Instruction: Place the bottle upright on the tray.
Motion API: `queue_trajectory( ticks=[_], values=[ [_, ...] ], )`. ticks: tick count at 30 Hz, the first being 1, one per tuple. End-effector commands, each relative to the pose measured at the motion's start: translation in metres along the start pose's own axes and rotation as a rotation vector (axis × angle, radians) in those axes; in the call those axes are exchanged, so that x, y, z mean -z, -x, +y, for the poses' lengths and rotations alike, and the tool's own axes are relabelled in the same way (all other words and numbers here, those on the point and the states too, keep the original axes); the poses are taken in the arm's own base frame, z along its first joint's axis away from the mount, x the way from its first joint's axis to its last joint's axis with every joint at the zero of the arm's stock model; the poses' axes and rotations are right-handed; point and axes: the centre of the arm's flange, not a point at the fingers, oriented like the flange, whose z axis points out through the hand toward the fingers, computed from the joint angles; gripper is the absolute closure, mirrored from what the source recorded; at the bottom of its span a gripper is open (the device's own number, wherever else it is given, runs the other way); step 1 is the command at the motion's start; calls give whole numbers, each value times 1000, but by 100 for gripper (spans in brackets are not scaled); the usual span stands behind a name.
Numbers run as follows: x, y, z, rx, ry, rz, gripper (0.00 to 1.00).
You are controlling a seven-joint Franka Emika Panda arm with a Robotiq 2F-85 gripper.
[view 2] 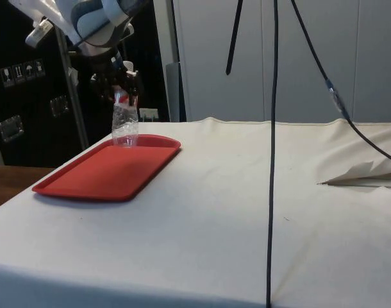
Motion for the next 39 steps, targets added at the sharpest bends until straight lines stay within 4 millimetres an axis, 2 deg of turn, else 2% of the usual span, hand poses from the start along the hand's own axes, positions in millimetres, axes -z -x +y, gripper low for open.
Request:
queue_trajectory(
  ticks=[1,20,26,29,31,39],
  values=[
    [1,3,-1,-11,-1,16,85],
    [9,26,-3,-23,-17,121,85],
    [9,43,-6,-37,-32,168,85],
    [9,44,-5,-33,-33,172,85],
    [9,53,-7,-44,-42,198,85],
    [7,66,-7,-55,-55,239,85]
  ],
)
